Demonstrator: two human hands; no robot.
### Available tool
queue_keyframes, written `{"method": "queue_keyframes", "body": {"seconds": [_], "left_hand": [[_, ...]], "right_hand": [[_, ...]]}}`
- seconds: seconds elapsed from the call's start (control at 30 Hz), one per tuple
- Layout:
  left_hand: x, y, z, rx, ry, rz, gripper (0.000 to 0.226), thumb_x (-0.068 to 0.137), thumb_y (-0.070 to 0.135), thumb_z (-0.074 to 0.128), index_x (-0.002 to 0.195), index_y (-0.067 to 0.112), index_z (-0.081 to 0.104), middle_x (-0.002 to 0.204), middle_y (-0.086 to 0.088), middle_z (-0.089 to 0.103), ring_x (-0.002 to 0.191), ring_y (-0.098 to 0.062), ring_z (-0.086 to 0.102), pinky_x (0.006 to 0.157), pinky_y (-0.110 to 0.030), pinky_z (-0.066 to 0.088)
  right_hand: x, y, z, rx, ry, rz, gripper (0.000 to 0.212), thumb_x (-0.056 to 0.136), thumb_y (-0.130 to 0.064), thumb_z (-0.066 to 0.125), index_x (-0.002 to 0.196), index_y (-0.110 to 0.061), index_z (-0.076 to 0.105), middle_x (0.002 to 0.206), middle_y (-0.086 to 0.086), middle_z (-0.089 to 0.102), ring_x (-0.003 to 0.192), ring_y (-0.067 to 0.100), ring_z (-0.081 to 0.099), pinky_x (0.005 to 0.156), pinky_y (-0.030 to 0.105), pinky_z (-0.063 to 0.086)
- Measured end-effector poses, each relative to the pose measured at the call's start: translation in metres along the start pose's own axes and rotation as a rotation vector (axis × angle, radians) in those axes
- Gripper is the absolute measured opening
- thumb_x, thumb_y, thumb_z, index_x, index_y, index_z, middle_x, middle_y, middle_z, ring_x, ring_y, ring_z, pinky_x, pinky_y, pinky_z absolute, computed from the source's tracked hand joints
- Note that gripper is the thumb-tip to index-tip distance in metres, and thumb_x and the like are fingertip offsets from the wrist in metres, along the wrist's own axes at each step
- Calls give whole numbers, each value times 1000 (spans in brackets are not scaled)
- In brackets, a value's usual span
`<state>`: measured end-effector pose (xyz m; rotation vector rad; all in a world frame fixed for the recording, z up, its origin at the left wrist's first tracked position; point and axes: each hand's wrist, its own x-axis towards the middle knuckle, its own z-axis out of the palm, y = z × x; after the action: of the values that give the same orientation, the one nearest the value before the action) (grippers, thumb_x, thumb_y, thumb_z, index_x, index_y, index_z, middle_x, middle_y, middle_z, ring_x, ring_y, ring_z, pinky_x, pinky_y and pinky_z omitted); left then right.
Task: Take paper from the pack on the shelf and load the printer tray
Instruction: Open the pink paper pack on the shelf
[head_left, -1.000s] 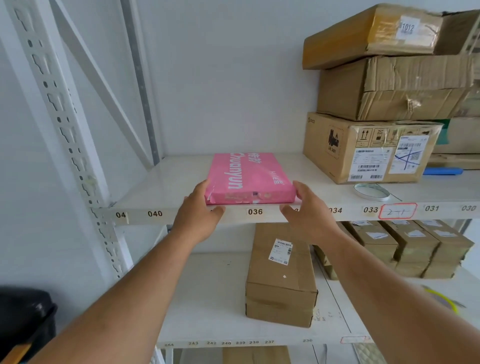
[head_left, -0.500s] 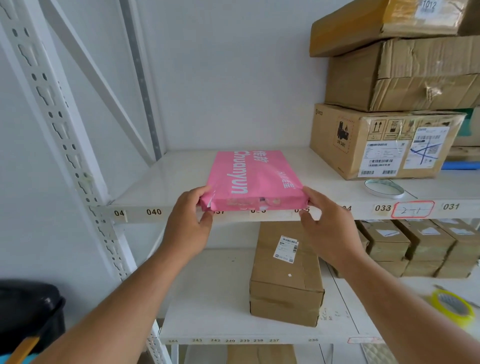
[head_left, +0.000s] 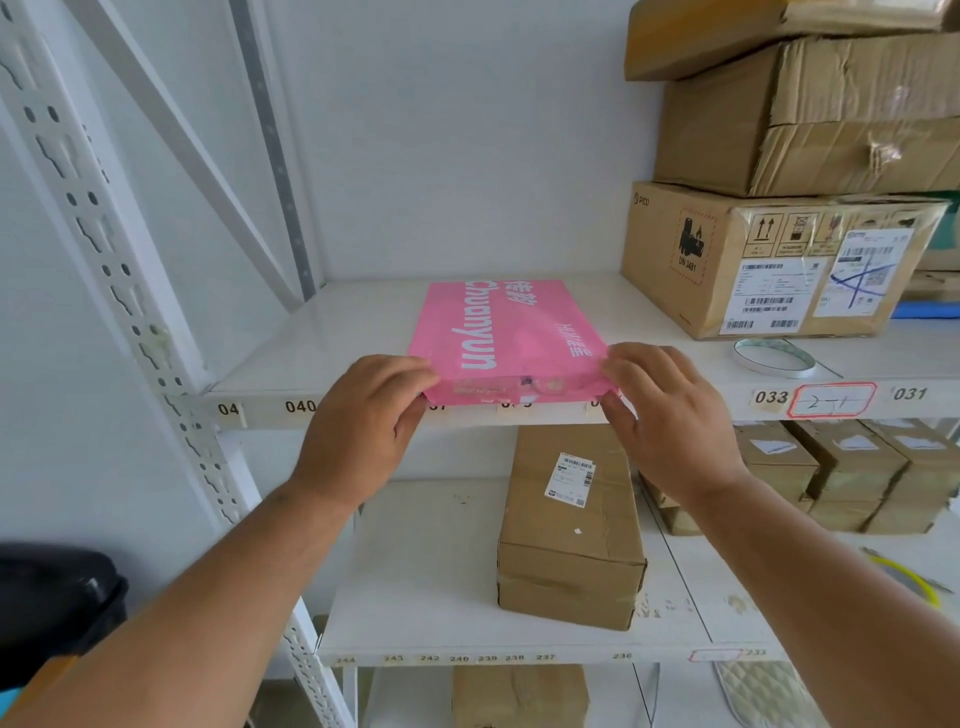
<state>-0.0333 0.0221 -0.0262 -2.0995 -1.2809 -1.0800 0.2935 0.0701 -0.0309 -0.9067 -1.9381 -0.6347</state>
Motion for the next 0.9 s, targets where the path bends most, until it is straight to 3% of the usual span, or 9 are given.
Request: {"method": "queue_keyframes", "body": {"seconds": [0.13, 0.27, 0.4, 0.53, 0.67, 0.77, 0.9], "left_hand": [[2, -8, 0, 118, 10, 190, 11, 94, 12, 69, 101, 7, 77, 111, -9, 74, 100, -33, 66, 87, -43, 54], [8, -13, -3, 167, -24, 272, 8, 94, 12, 70, 98, 9, 77, 109, -8, 74, 98, -33, 66, 85, -41, 52], [10, -12, -6, 137, -36, 261, 9, 97, 13, 68, 95, 7, 73, 107, -8, 72, 99, -28, 62, 89, -39, 53], [8, -9, -5, 72, -39, 222, 2, 92, 4, 73, 93, 4, 71, 105, -11, 70, 98, -28, 60, 92, -32, 49], [6, -12, -3, 63, -20, 221, 5, 95, 7, 69, 94, 2, 68, 109, -13, 71, 100, -31, 61, 89, -39, 52], [9, -14, -3, 145, -36, 297, 18, 96, 19, 71, 103, 3, 73, 112, -11, 72, 99, -33, 63, 86, -43, 55], [13, -17, -3, 227, 6, 389, 12, 95, 18, 74, 103, 11, 79, 108, -8, 76, 93, -32, 67, 82, -41, 53]], "right_hand": [[0, 6, 3, 28, 44, -158, 9, 95, -5, 73, 98, -7, 82, 108, 9, 78, 94, 34, 72, 76, 41, 59], [1, 10, 3, 43, 47, -176, 10, 96, -7, 73, 100, -8, 82, 107, 7, 79, 93, 32, 74, 67, 42, 61], [2, 10, 5, 62, 59, -163, 7, 96, -6, 74, 95, -6, 81, 102, 7, 79, 89, 31, 74, 63, 43, 61], [1, 12, 8, 105, 38, -127, 10, 97, -7, 71, 96, -3, 79, 103, 9, 79, 91, 31, 73, 71, 44, 60], [2, 10, 10, 130, 20, -103, 12, 98, -8, 68, 96, -2, 78, 102, 10, 77, 92, 33, 72, 78, 43, 58], [6, 9, 7, 96, 41, -146, 9, 98, -10, 71, 93, -5, 78, 98, 7, 77, 87, 33, 70, 68, 44, 57], [8, 14, 2, 29, 91, -272, 8, 96, -11, 75, 94, -7, 82, 99, 9, 78, 85, 33, 73, 65, 43, 58]]}}
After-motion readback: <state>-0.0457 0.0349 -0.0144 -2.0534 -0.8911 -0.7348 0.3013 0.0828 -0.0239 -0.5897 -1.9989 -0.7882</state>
